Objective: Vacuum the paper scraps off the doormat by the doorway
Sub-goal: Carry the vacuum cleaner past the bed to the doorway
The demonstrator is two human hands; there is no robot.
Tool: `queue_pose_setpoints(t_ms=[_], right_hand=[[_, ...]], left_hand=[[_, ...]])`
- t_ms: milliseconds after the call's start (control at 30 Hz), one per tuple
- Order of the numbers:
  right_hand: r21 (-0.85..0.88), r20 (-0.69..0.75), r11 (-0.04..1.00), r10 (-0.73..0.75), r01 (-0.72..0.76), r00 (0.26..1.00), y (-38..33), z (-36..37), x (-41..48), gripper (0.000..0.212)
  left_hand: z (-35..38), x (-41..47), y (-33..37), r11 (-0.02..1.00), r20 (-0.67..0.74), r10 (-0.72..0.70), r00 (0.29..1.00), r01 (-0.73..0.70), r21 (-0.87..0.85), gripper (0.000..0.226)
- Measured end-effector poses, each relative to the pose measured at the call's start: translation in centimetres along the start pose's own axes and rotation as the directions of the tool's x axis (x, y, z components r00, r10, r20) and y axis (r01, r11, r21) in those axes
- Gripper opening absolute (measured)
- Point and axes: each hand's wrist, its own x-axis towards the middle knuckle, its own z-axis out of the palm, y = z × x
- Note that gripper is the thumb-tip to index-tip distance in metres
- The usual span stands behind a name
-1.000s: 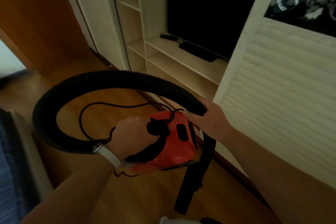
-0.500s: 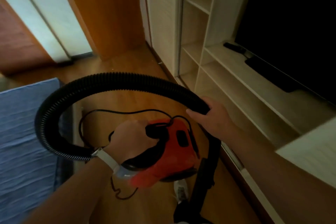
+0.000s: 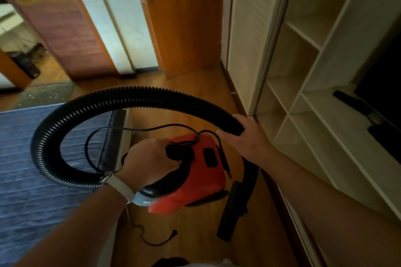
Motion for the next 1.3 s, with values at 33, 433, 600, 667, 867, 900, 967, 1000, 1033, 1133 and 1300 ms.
queue_pose_setpoints(t_ms=[33, 433, 600, 667, 867, 900, 967, 1000, 1033, 1133, 1300], right_hand=[[0.0, 0.023, 1.0, -0.01, 0.01, 1.0, -0.3, 0.3, 1.4, 0.011], [-0.147, 0.052, 0.989, 0.011, -0.004, 0.999, -0.7, 8.5, 20.3, 0.013], [-0.198, 0.026, 0.979, 0.05, -0.044, 0.998, -2.4, 12.9, 28.3, 0.013], [-0.203, 0.03, 0.978, 0.044, -0.037, 0.999, -3.3, 14.5, 31.1, 0.013], [-0.158, 0.053, 0.987, -0.001, 0.01, 0.999, -5.5, 18.6, 38.2, 0.019], [-0.149, 0.056, 0.989, -0.003, 0.011, 0.998, -5.7, 19.0, 39.1, 0.019], [-0.133, 0.084, 0.991, -0.013, 0.024, 0.996, -6.0, 20.4, 41.9, 0.016], [-0.13, 0.103, 0.991, -0.019, 0.033, 0.994, -6.1, 21.2, 43.2, 0.015], [-0.132, 0.122, 0.99, -0.024, 0.04, 0.992, -6.2, 21.9, 44.4, 0.014], [-0.128, 0.163, 0.991, -0.028, 0.049, 0.986, -6.1, 23.9, 48.6, 0.011], [-0.124, 0.244, 0.989, -0.051, 0.083, 0.968, -5.3, 27.2, 57.8, 0.014]], left_hand=[[-0.2, 1.1, -0.7, 1.0, -0.017, -0.014, 1.0, 0.014, 0.003, 0.037], [1.6, 16.6, -12.9, 0.993, 0.063, -0.073, 0.995, 0.078, -0.087, 0.033], [0.6, 23.8, -19.5, 0.985, 0.103, -0.046, 0.994, 0.062, -0.163, 0.016], [-0.2, 26.5, -21.9, 0.985, 0.1, -0.04, 0.994, 0.057, -0.165, 0.018], [-2.6, 31.9, -27.8, 0.989, 0.05, -0.046, 0.998, 0.053, -0.136, 0.032], [-2.8, 32.6, -28.4, 0.989, 0.056, -0.056, 0.997, 0.064, -0.135, 0.026], [-3.2, 34.3, -30.2, 0.984, 0.064, -0.099, 0.993, 0.108, -0.145, 0.015], [-3.3, 35.1, -30.9, 0.98, 0.073, -0.12, 0.99, 0.13, -0.152, 0.019], [-3.3, 35.9, -31.6, 0.976, 0.081, -0.141, 0.987, 0.153, -0.155, 0.023], [-2.9, 38.3, -33.6, 0.964, 0.096, -0.195, 0.976, 0.208, -0.164, 0.024], [-2.6, 43.8, -37.4, 0.944, 0.113, -0.278, 0.954, 0.293, -0.151, 0.021]])
